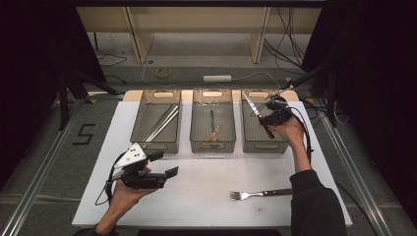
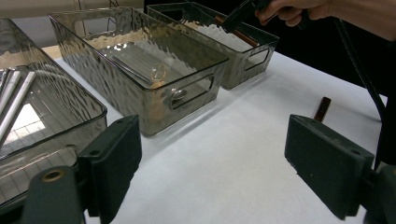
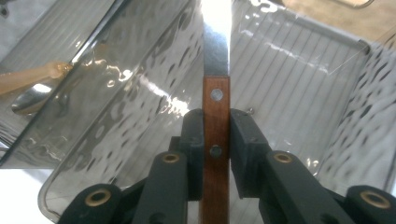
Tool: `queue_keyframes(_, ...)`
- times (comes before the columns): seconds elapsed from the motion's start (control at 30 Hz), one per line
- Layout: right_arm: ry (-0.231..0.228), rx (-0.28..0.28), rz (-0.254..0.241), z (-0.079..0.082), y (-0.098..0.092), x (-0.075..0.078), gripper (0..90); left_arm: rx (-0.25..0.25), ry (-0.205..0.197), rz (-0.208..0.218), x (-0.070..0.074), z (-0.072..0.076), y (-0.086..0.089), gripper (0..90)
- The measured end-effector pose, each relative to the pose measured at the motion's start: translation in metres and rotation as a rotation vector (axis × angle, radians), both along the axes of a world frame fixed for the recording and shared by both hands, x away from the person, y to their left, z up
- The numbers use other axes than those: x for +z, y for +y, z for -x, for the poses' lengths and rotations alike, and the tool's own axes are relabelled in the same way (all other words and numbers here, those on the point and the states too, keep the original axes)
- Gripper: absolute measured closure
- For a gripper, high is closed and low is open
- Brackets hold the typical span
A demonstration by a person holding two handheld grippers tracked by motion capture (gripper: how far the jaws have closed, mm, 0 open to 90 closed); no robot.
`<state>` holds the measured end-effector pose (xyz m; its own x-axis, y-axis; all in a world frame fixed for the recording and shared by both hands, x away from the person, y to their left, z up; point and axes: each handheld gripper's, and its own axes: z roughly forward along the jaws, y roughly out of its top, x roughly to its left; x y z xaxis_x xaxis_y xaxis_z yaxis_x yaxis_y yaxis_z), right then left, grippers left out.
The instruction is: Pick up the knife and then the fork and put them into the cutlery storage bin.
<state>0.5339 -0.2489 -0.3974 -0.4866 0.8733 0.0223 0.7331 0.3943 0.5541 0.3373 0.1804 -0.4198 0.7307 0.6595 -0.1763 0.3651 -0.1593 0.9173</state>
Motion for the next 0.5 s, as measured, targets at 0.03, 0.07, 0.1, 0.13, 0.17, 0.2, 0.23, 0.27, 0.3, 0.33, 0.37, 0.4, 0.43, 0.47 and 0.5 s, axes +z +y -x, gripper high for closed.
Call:
queue_keyframes(0.03, 0.004, -0.007, 0.000, 0.0002, 0.0000, -0.0013, 77.2, 0.000, 0.001, -0.001, 0.0000, 0.0000, 0.0000, 18.4)
queue_keyframes(0.07, 0.003, -0.010, 0.001, 0.0001, -0.0010, -0.0025, 77.2, 0.000, 0.001, -0.001, 0.0000, 0.0000, 0.0000, 18.4)
queue_keyframes(0.1, 0.006, -0.017, -0.003, 0.0002, -0.0015, -0.0031, 77.2, 0.001, 0.000, -0.001, -0.0001, -0.0001, -0.0001, 18.4)
queue_keyframes(0.13, 0.008, -0.021, -0.005, 0.0003, -0.0022, -0.0036, 77.2, 0.000, 0.001, -0.001, 0.0000, -0.0001, -0.0001, 18.4)
queue_keyframes(0.17, 0.011, -0.023, -0.004, 0.0004, -0.0025, -0.0039, 77.1, 0.001, 0.001, -0.001, -0.0001, -0.0001, -0.0002, 18.4)
queue_keyframes(0.2, 0.011, -0.024, -0.004, 0.0004, -0.0027, -0.0043, 77.2, 0.001, 0.002, -0.001, -0.0001, -0.0002, -0.0003, 18.4)
queue_keyframes(0.23, 0.010, -0.025, -0.003, 0.0003, -0.0027, -0.0046, 77.1, 0.001, 0.002, -0.001, -0.0002, -0.0003, -0.0003, 18.4)
queue_keyframes(0.27, 0.010, -0.027, 0.000, 0.0002, -0.0026, -0.0048, 77.1, 0.001, 0.002, -0.001, -0.0002, -0.0003, -0.0004, 18.4)
queue_keyframes(0.3, 0.012, -0.029, 0.000, 0.0001, -0.0023, -0.0049, 77.1, 0.002, 0.002, 0.000, -0.0002, -0.0001, -0.0005, 18.4)
queue_keyframes(0.33, 0.015, -0.031, -0.001, 0.0000, -0.0018, -0.0050, 77.2, 0.002, 0.001, -0.002, -0.0002, -0.0001, -0.0004, 18.4)
queue_keyframes(0.37, 0.015, -0.033, -0.003, -0.0001, -0.0010, -0.0054, 77.1, 0.002, 0.001, -0.001, -0.0002, -0.0001, -0.0004, 18.4)
queue_keyframes(0.4, 0.016, -0.034, 0.000, -0.0002, -0.0005, -0.0060, 77.1, 0.003, 0.001, -0.002, -0.0002, -0.0002, -0.0003, 18.4)
queue_keyframes(0.43, 0.020, -0.043, -0.001, -0.0004, 0.0005, -0.0065, 77.1, 0.003, 0.000, -0.003, -0.0003, -0.0002, -0.0002, 18.4)
queue_keyframes(0.47, 0.022, -0.045, 0.001, -0.0006, 0.0009, -0.0072, 77.1, 0.003, 0.001, -0.003, -0.0002, -0.0001, -0.0001, 18.4)
queue_keyframes(0.5, 0.022, -0.044, 0.004, -0.0010, 0.0008, -0.0079, 77.1, 0.003, 0.001, -0.002, -0.0002, -0.0002, -0.0001, 18.4)
